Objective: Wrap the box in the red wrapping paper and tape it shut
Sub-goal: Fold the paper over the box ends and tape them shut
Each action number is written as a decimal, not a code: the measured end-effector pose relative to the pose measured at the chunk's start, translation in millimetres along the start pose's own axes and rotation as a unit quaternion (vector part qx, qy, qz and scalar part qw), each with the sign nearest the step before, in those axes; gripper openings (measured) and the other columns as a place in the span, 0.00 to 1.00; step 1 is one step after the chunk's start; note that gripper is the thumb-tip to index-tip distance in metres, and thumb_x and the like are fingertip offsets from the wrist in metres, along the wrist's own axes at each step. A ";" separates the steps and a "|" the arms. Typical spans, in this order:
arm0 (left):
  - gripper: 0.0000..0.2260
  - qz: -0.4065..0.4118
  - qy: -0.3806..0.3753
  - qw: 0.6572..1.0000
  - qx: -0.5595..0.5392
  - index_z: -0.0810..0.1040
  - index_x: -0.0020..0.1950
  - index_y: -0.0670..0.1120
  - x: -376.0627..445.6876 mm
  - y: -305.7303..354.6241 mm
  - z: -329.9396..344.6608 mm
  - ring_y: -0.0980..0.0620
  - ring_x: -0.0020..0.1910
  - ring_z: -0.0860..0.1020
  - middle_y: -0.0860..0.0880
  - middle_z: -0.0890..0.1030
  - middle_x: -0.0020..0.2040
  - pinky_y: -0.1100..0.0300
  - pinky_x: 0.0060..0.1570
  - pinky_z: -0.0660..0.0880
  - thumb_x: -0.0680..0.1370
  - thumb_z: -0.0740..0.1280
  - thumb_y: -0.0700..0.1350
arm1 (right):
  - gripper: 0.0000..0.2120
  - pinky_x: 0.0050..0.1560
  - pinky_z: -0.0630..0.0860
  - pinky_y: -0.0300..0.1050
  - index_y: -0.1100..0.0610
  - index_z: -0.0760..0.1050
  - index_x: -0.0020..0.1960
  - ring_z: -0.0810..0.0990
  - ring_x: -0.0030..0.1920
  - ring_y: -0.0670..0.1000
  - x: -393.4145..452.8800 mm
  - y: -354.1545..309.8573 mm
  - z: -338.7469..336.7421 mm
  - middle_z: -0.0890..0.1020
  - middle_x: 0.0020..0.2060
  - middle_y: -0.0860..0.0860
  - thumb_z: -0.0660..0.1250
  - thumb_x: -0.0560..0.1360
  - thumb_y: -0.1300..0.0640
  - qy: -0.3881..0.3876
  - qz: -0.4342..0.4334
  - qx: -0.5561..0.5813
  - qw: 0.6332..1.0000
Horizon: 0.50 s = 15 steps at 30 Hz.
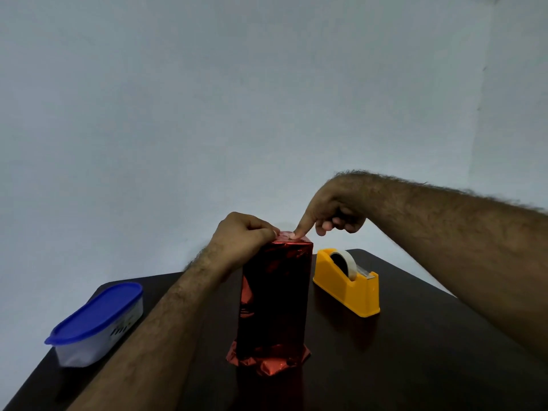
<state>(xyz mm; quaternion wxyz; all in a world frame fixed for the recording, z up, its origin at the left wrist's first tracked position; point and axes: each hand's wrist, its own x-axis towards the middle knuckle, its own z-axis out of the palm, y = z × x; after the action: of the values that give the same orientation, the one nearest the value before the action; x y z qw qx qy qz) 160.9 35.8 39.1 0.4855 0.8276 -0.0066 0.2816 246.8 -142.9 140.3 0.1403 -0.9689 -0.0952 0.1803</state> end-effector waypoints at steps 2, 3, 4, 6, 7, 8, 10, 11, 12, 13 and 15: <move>0.06 -0.007 -0.008 1.000 -0.018 0.91 0.48 0.50 -0.3 -0.9 -1.2 0.59 0.51 0.85 0.58 0.89 0.46 0.57 0.57 0.82 0.77 0.73 0.43 | 0.26 0.35 0.64 0.41 0.56 0.80 0.44 0.64 0.27 0.46 3.0 9.2 -0.6 0.70 0.25 0.45 0.84 0.62 0.38 -0.009 0.024 0.016 1.000; 0.06 -0.007 -0.010 1.000 -0.023 0.91 0.48 0.50 -0.4 -1.0 -0.6 0.59 0.51 0.85 0.58 0.89 0.46 0.57 0.57 0.82 0.77 0.73 0.43 | 0.25 0.36 0.65 0.41 0.56 0.80 0.43 0.65 0.27 0.46 5.5 11.6 0.4 0.70 0.25 0.45 0.84 0.61 0.38 -0.020 0.032 0.032 0.999; 0.06 -0.005 -0.011 1.000 -0.026 0.91 0.48 0.50 -0.9 -0.5 0.6 0.58 0.52 0.86 0.58 0.89 0.47 0.57 0.57 0.82 0.77 0.73 0.42 | 0.24 0.36 0.65 0.41 0.56 0.81 0.42 0.65 0.27 0.46 7.7 15.3 0.5 0.70 0.26 0.45 0.84 0.62 0.39 -0.034 0.035 0.045 0.998; 0.07 -0.002 -0.011 1.000 -0.028 0.91 0.48 0.49 -1.5 0.1 2.5 0.58 0.52 0.86 0.58 0.89 0.47 0.58 0.57 0.82 0.78 0.72 0.42 | 0.21 0.36 0.64 0.41 0.57 0.81 0.42 0.65 0.26 0.46 17.3 21.4 -1.9 0.71 0.26 0.45 0.84 0.65 0.42 -0.053 0.042 0.075 0.995; 0.07 -0.001 -0.010 0.999 -0.031 0.91 0.48 0.48 -1.5 -0.2 3.0 0.58 0.52 0.86 0.58 0.89 0.47 0.58 0.57 0.82 0.78 0.72 0.41 | 0.18 0.36 0.64 0.41 0.56 0.81 0.42 0.66 0.26 0.46 16.8 24.3 -3.1 0.71 0.25 0.45 0.83 0.67 0.45 -0.051 0.036 0.079 0.995; 0.07 0.001 -0.010 0.999 -0.034 0.91 0.47 0.48 -1.5 -0.6 2.8 0.59 0.52 0.86 0.58 0.89 0.47 0.58 0.58 0.82 0.78 0.72 0.41 | 0.15 0.35 0.64 0.41 0.55 0.80 0.41 0.66 0.26 0.46 17.7 26.3 -4.9 0.72 0.25 0.45 0.82 0.70 0.48 -0.044 0.031 0.080 0.995; 0.06 0.001 -0.008 0.999 -0.035 0.91 0.47 0.48 -1.1 -1.5 2.1 0.59 0.52 0.86 0.58 0.89 0.47 0.58 0.58 0.81 0.78 0.73 0.41 | 0.11 0.35 0.65 0.40 0.54 0.78 0.39 0.68 0.26 0.46 21.9 25.1 -7.7 0.74 0.26 0.45 0.78 0.74 0.52 -0.037 0.010 0.088 0.995; 0.06 0.001 -0.007 0.999 -0.033 0.91 0.48 0.48 -0.9 -1.5 1.8 0.59 0.52 0.85 0.58 0.89 0.47 0.58 0.58 0.81 0.78 0.73 0.41 | 0.11 0.36 0.66 0.40 0.53 0.77 0.40 0.68 0.26 0.46 23.2 22.5 -7.6 0.75 0.26 0.46 0.77 0.75 0.53 -0.040 -0.003 0.107 0.993; 0.06 0.001 -0.006 0.999 -0.032 0.91 0.48 0.49 -0.7 -1.5 2.3 0.60 0.52 0.85 0.58 0.89 0.47 0.59 0.57 0.81 0.78 0.73 0.42 | 0.11 0.36 0.66 0.41 0.53 0.78 0.41 0.68 0.27 0.46 22.9 19.6 -6.5 0.75 0.27 0.46 0.78 0.74 0.51 -0.047 -0.013 0.134 0.990; 0.06 0.001 -0.004 1.000 -0.029 0.91 0.48 0.49 -0.6 -1.7 2.5 0.60 0.51 0.85 0.58 0.89 0.47 0.60 0.56 0.81 0.78 0.73 0.43 | 0.14 0.37 0.66 0.42 0.53 0.78 0.42 0.68 0.28 0.46 24.2 16.4 -4.5 0.73 0.28 0.46 0.80 0.72 0.47 -0.055 -0.024 0.154 0.986; 0.06 0.000 0.002 1.000 -0.026 0.91 0.47 0.50 -0.3 -1.7 2.9 0.59 0.49 0.86 0.57 0.89 0.46 0.59 0.53 0.82 0.77 0.74 0.44 | 0.22 0.38 0.65 0.43 0.53 0.78 0.44 0.66 0.29 0.47 26.7 11.3 2.1 0.70 0.29 0.46 0.83 0.64 0.39 -0.076 -0.042 0.152 0.985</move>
<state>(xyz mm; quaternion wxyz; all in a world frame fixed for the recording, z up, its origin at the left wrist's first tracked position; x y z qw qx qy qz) 162.4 34.3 36.5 0.5070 0.8141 -0.0133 0.2828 272.0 -146.8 126.3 0.2860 -0.9149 -0.1173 0.2595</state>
